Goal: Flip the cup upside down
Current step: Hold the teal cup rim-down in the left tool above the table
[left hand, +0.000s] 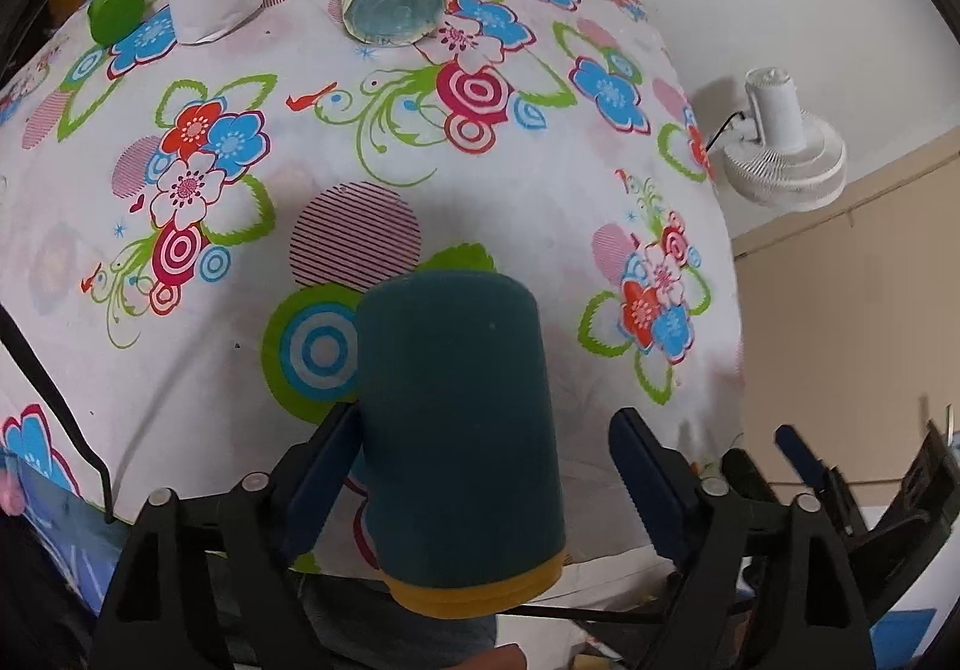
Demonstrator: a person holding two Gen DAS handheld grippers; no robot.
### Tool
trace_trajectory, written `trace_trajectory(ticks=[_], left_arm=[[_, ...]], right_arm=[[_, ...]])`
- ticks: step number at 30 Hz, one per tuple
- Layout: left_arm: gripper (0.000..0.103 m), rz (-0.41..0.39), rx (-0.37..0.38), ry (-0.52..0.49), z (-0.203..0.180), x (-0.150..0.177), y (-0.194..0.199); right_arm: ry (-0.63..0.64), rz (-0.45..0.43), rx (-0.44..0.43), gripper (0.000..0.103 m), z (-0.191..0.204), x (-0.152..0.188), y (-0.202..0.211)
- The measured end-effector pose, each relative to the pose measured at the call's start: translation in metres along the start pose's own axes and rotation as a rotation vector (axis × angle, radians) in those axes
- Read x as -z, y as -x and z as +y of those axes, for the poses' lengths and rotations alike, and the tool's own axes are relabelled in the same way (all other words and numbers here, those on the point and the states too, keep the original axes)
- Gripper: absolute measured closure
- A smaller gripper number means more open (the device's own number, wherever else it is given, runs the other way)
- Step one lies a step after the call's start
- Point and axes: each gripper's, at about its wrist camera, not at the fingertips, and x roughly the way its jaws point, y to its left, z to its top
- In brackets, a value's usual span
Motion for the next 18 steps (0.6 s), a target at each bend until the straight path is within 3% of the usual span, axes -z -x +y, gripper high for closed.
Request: trace_trajectory(ticks=[4,8,14,17,18], left_arm=[[0.035,0.028,-0.029,-0.029,-0.001,0.001,-0.008],[0.035,0.014,-0.028,-0.059,-0.002,0.002,-0.006],[0.035,-0.079,-0.04,-0.121,-0.009,0.003,0.013],[0.035,-0.169,-0.045,-0.139,-0.008,0.0,0.026],[0.035,-0.236,-0.058,-0.146,-0.007,-0.001,0.034]], right_arm=[[-0.003,-0.002,0.005,0.013,-0.001,-0.001,-0.001],[-0.001,-0.003,0.006,0.013,0.0,-0.001,0.0],[0.003,-0.012,0.006,0.013,0.002,-0.003,0.002],[0.006,-0.019,0.006,0.013,0.004,-0.003,0.003],[0.006,-0.02,0.005,0.013,0.004,-0.003,0.004]])
